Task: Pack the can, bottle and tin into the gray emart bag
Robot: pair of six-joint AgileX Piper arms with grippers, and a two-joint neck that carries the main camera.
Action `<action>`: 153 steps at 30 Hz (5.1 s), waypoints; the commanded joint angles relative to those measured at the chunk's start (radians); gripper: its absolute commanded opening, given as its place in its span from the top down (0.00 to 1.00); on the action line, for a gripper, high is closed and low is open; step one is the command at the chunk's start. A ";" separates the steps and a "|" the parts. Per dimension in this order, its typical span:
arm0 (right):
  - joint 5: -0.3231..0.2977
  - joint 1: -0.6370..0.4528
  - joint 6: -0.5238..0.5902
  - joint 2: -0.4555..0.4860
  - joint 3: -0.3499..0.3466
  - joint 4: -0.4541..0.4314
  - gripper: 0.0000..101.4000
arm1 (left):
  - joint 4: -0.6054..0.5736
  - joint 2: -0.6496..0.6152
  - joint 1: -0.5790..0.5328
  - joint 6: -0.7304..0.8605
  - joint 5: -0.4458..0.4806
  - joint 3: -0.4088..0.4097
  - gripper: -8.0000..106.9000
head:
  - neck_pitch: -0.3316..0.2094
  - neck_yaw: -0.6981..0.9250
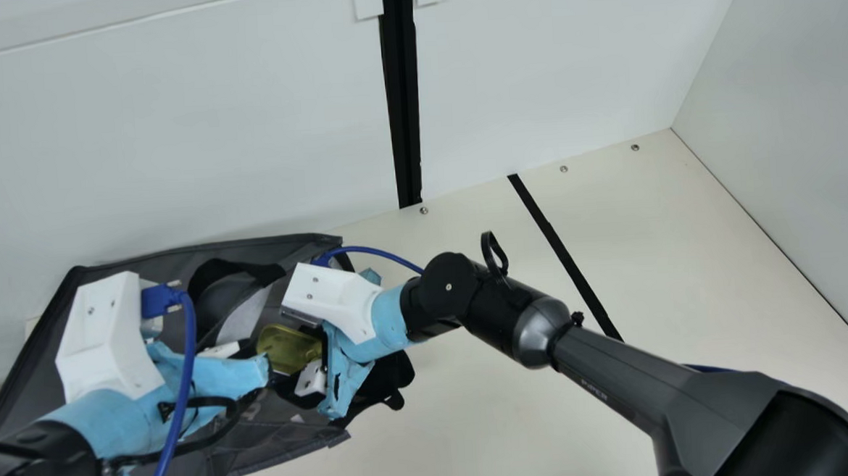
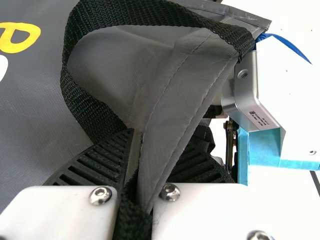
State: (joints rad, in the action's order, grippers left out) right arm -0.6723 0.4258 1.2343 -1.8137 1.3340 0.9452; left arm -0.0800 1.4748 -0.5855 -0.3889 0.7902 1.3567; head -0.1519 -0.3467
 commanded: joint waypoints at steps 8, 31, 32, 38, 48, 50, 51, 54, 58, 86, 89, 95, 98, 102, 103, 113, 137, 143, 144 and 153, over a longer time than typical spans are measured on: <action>0.003 -0.002 -0.003 0.005 0.000 -0.003 0.14 | 0.000 0.000 0.000 0.000 0.000 0.000 0.84 | -0.023 -0.002; -0.011 -0.050 0.000 0.090 -0.053 -0.021 0.10 | 0.000 0.000 0.000 0.000 0.000 0.000 0.84 | -0.023 -0.002; -0.014 -0.054 0.002 0.093 -0.056 -0.020 0.10 | 0.000 0.000 0.000 0.000 0.000 0.000 0.84 | -0.023 -0.002; -0.025 -0.078 0.007 0.117 -0.074 -0.017 0.10 | 0.000 0.000 0.000 0.000 0.000 0.000 0.84 | -0.023 -0.002; -0.053 -0.110 0.011 0.165 -0.102 -0.011 0.10 | 0.000 0.000 0.000 0.000 0.000 0.000 0.84 | -0.023 -0.002; -0.059 -0.117 0.009 0.176 -0.106 -0.011 0.10 | 0.000 0.000 0.000 0.000 0.000 0.000 0.84 | -0.023 -0.002; -0.063 -0.120 0.009 0.182 -0.109 -0.011 0.10 | 0.000 0.000 0.000 0.000 0.000 0.000 0.84 | -0.023 -0.002; -0.071 -0.129 0.007 0.199 -0.115 -0.011 0.10 | 0.000 0.000 0.000 0.000 0.000 0.000 0.84 | -0.023 -0.002; -0.076 -0.140 0.000 0.223 -0.125 -0.016 0.10 | 0.000 0.000 0.000 0.000 0.000 0.000 0.84 | -0.023 -0.002; -0.022 -0.222 -0.155 0.399 -0.188 -0.170 0.10 | 0.000 0.000 0.000 0.000 0.000 0.000 0.84 | -0.023 -0.002; -0.018 -0.231 -0.176 0.417 -0.192 -0.192 0.10 | 0.000 0.000 0.000 0.000 0.000 0.000 0.84 | -0.023 -0.002; -0.011 -0.250 -0.218 0.455 -0.199 -0.236 0.10 | 0.000 0.000 0.000 0.000 0.000 0.000 0.84 | -0.023 -0.002; -0.009 -0.260 -0.240 0.474 -0.204 -0.260 0.10 | 0.000 0.000 0.000 0.000 0.000 0.000 0.84 | -0.023 -0.002; -0.006 -0.274 -0.272 0.504 -0.213 -0.292 0.10 | 0.000 0.000 0.000 0.000 0.000 0.000 0.84 | -0.023 -0.002; -0.006 -0.278 -0.278 0.511 -0.215 -0.299 0.10 | 0.000 0.000 0.000 0.000 0.000 0.000 0.84 | -0.023 -0.002; -0.012 -0.334 -0.345 0.590 -0.241 -0.367 0.10 | 0.000 0.000 0.000 0.000 0.000 0.000 0.84 | -0.023 -0.002; -0.060 -0.482 -0.555 0.732 -0.229 -0.631 0.10 | 0.000 0.000 0.000 0.000 0.000 0.000 0.84 | -0.023 -0.002; -0.081 -0.504 -0.635 0.756 -0.216 -0.726 0.10 | 0.000 0.000 0.000 0.000 0.000 0.000 0.84 | -0.023 -0.002; -0.084 -0.507 -0.647 0.760 -0.215 -0.741 0.10 | 0.000 0.000 0.000 0.000 0.000 0.000 0.84 | -0.023 -0.002; -0.130 -0.531 -0.757 0.799 -0.202 -0.868 0.10 | 0.000 0.000 0.000 0.000 0.000 0.000 0.84 | -0.023 -0.002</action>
State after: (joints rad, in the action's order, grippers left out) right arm -0.7992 -0.1028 0.4957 -1.0178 1.1319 0.1005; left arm -0.0800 1.4748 -0.5855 -0.3889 0.7902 1.3567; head -0.1519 -0.3482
